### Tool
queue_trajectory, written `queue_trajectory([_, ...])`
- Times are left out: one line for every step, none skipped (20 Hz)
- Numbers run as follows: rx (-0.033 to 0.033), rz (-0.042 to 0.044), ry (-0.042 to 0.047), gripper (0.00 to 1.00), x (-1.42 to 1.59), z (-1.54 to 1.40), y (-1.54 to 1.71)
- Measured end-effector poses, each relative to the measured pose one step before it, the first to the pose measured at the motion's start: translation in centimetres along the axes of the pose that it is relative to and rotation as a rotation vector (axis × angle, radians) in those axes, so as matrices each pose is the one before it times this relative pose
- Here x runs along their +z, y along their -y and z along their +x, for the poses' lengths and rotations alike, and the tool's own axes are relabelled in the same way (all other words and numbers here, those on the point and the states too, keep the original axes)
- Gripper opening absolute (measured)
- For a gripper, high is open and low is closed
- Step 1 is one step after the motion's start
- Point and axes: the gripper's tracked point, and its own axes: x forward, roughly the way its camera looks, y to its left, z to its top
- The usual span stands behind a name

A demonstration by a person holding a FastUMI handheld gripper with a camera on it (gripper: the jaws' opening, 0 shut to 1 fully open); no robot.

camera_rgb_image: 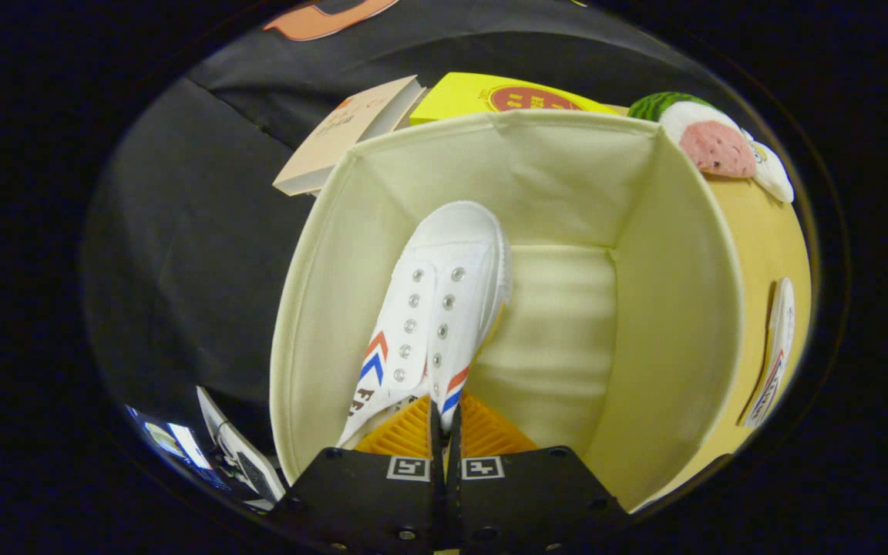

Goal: Open the storage box then place both shoes into the box .Put the left shoe in first, then the right shoe, with the right side of both shoes facing outward in a uniform manner.

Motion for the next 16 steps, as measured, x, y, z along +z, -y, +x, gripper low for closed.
queue_trajectory([-0.01688, 0.00258, 0.00068, 0.0, 0.249, 0.658, 0.114])
queue_trajectory([-0.01441, -0.00614, -0.01157, 0.0, -0.065, 0.571, 0.17])
queue_trajectory([-0.01549, -0.00555, -0.0173, 0.0, -0.29, 0.509, 0.271])
queue_trajectory([-0.01029, -0.00758, -0.00213, 0.0, 0.004, 0.445, 0.069])
queue_trajectory([-0.01253, -0.00754, -0.01117, 0.0, -0.092, 0.444, 0.256])
queue_trajectory([-0.01076, 0.00264, -0.01362, 0.0, -0.36, 0.307, 0.201])
queue_trajectory([0.00028, 0.00977, -0.00966, 0.0, 0.17, 0.518, 0.113])
queue_trajectory([-0.00115, 0.0053, -0.01204, 0.0, 0.023, 0.28, 0.191])
queue_trajectory([-0.00096, -0.00565, -0.01395, 0.01, -0.175, 0.205, -0.035])
queue_trajectory([-0.00153, -0.01801, -0.00579, 0.01, 0.018, 0.061, 0.076])
queue_trajectory([-0.00206, -0.02265, -0.00678, 0.03, -0.041, -0.077, -0.065])
queue_trajectory([0.01146, -0.02034, 0.00276, 0.03, -0.044, -0.195, -0.211])
queue_trajectory([-0.00237, -0.02034, -0.00339, 0.13, -0.079, -0.095, 0.133])
queue_trajectory([0.00342, -0.01029, -0.00038, 0.17, -0.001, -0.584, 0.105])
queue_trajectory([0.00862, -0.00695, 0.00001, 0.31, -0.154, -0.45, -0.084])
queue_trajectory([0.01887, -0.00834, -0.00366, 0.42, -0.25, -0.815, -0.183])
